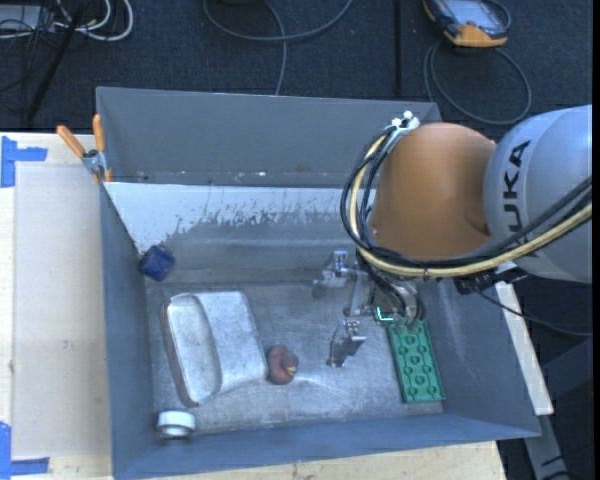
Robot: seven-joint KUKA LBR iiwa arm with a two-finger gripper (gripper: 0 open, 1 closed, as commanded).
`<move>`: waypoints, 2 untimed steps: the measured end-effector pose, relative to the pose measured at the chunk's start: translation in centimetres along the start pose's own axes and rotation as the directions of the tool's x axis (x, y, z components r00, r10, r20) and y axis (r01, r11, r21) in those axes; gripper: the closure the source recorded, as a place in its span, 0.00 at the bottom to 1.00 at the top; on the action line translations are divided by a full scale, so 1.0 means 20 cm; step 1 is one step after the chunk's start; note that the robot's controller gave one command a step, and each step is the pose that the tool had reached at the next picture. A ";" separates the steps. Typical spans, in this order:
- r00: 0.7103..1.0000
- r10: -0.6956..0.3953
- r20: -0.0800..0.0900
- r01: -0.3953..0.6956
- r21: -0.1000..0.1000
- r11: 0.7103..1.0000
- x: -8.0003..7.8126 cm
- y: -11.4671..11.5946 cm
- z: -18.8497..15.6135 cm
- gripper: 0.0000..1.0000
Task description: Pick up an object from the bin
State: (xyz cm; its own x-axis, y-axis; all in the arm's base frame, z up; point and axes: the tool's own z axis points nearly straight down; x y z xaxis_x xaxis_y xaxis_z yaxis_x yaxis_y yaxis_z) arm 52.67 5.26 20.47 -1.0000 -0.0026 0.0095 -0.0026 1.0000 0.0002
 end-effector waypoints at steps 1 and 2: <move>0.998 0.062 0.012 -0.062 -0.002 0.998 -0.01 0.17 0.67 0.00; 0.984 0.176 0.007 -0.176 -0.001 0.984 0.07 0.12 0.52 0.00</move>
Offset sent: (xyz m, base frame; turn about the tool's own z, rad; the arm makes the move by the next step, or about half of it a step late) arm 0.0002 0.0333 -0.1347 0.0627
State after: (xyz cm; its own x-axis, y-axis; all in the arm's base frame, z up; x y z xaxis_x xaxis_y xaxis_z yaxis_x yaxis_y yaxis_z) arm 51.19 7.58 10.02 -0.9849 0.1730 0.0023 0.1730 0.9849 -0.0001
